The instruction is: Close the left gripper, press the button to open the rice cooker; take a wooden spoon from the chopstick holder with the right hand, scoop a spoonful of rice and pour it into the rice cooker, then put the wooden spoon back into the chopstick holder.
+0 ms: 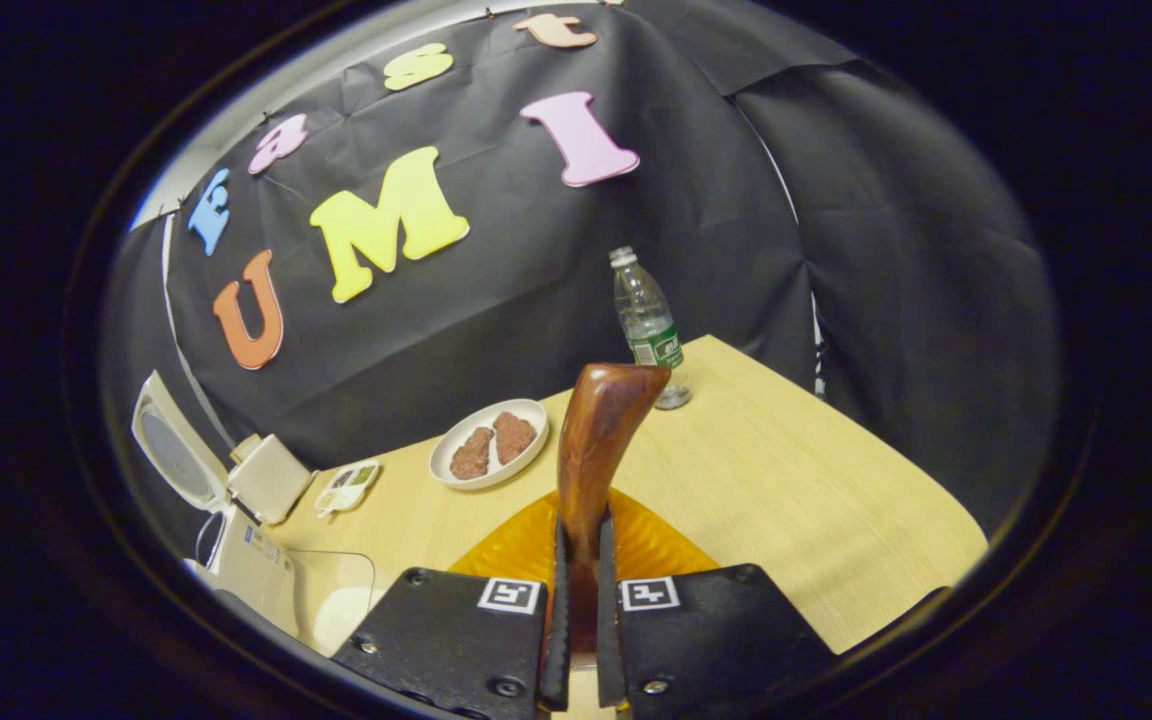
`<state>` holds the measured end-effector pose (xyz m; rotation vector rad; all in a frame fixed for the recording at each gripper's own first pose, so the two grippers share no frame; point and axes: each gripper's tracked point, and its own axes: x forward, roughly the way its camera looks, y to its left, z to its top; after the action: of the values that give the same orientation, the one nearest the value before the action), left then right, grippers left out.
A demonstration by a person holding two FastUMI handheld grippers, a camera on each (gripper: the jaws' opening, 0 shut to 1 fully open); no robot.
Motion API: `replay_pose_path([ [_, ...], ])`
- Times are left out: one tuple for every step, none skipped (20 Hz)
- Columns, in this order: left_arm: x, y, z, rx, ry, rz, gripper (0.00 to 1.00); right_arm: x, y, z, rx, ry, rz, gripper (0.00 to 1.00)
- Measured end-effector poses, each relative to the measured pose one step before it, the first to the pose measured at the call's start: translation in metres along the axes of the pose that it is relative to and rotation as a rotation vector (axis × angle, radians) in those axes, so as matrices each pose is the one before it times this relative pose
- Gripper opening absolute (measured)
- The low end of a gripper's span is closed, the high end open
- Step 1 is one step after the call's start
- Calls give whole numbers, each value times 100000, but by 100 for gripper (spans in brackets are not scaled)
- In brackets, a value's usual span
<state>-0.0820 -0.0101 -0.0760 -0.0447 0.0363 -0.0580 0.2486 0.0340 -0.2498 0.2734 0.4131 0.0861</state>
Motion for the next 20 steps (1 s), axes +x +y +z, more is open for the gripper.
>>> replay_pose_path([
  [-198,-51,-20,-663,18,-430,96,-743,243,946,-2284,-2428,-651,16],
  [-43,169,13,-745,-8,-336,96,-814,399,933,-2490,-2798,-230,16],
  [-72,49,63,-562,-61,-95,95,-955,347,1015,-2784,-3090,-983,16],
  [-135,160,66,-546,-391,121,96,-873,601,1007,-2460,-2805,144,16],
  [-201,282,186,-402,-822,128,95,-964,1065,1101,-1675,-2693,1556,15],
  [-208,173,232,-479,-1005,30,96,-909,1147,967,-1566,-2233,1878,14],
  [-185,84,143,-685,-919,150,96,-782,1134,826,-1967,-1677,1336,13],
  [-174,-125,58,-656,-617,-546,96,-661,908,588,-1251,-1694,614,13],
  [-175,-173,-103,-121,-205,-861,96,-706,1291,570,-1304,-1130,1318,12],
  [-158,92,-53,354,-5,-17,95,-677,1753,489,-1174,-1361,2571,12],
  [-64,221,77,375,-216,306,94,-622,1858,430,-1345,-1561,2865,12],
  [-49,87,89,281,-294,-2,95,-365,1398,19,-2184,-1237,1964,11],
  [-104,-101,100,-60,-699,-235,95,-139,1182,-135,-2013,-846,260,11],
  [-14,-181,30,-251,-465,-479,95,-140,1186,-512,-2283,14,827,11],
  [-60,-86,-6,-330,-231,-459,95,2,1478,-343,-1832,59,1733,12],
  [-61,-79,-19,-267,-164,-574,95,116,1126,-536,-2131,539,1310,11],
  [20,-52,-123,-187,-87,-564,95,140,778,-541,-1014,506,185,11],
  [-22,82,-205,-83,255,-172,94,153,710,-428,114,157,173,11],
  [-7,166,-168,-244,426,233,94,179,739,-515,710,218,230,11],
  [169,115,-129,-246,424,314,94,271,583,-756,235,484,0,11],
])
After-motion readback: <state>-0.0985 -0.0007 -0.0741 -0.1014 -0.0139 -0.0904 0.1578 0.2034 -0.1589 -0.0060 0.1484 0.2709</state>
